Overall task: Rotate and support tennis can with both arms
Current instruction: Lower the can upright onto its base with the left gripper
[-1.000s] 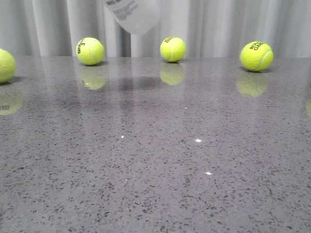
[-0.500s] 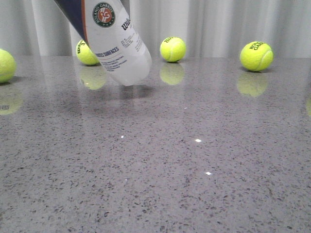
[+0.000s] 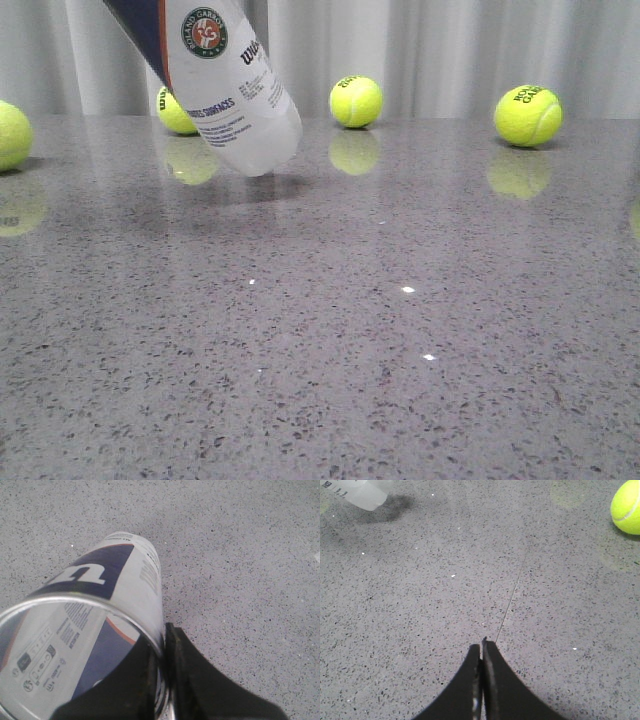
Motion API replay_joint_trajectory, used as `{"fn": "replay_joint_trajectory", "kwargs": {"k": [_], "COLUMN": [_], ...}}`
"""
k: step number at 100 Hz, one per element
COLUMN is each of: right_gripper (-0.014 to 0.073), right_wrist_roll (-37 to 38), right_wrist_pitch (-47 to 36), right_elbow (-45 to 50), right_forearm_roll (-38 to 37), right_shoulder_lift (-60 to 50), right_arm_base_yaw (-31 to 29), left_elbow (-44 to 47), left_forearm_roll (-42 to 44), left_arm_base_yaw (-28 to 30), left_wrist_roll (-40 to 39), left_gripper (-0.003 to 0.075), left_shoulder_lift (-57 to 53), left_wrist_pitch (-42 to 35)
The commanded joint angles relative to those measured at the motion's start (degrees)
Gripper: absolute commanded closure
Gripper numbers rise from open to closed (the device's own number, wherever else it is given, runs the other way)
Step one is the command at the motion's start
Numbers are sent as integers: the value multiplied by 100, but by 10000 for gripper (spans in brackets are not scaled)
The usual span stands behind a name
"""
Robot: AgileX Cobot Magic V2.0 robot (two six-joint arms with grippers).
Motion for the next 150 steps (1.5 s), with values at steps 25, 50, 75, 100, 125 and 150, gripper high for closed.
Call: {"fn": "replay_joint_trajectory", "kwargs": {"k": [25,50,75,100,125,150], "right_gripper": [650,650,650,650,650,650], "right_wrist_roll": [-19,-19,-19,-19,-19,-19], "right_wrist_pitch": [-403,-403,-403,-403,-403,-403], "right_elbow": [-154,-154,-154,-154,-154,-154], "right_forearm_roll": [-154,-154,-154,-154,-154,-154], "right_shoulder_lift": [49,49,49,49,49,49], "right_arm_base_yaw": [-37,-37,-37,-37,-37,-37], "left_elbow": [-2,-2,-285,-587,-1245,-1547], "left_forearm_roll": [-133,-134,-143,-448,-428,-424], "left_arm_base_yaw": [-45,-45,-45,-209,-671,-899], "left_wrist_roll": [-65,-65,-65,-41,-41,-25], "left_gripper": [729,422,324,324,324,324], "left_shoulder_lift": [-190,-190,-190,37,526,611], "left_wrist_pitch": [33,33,33,33,23,-207]}}
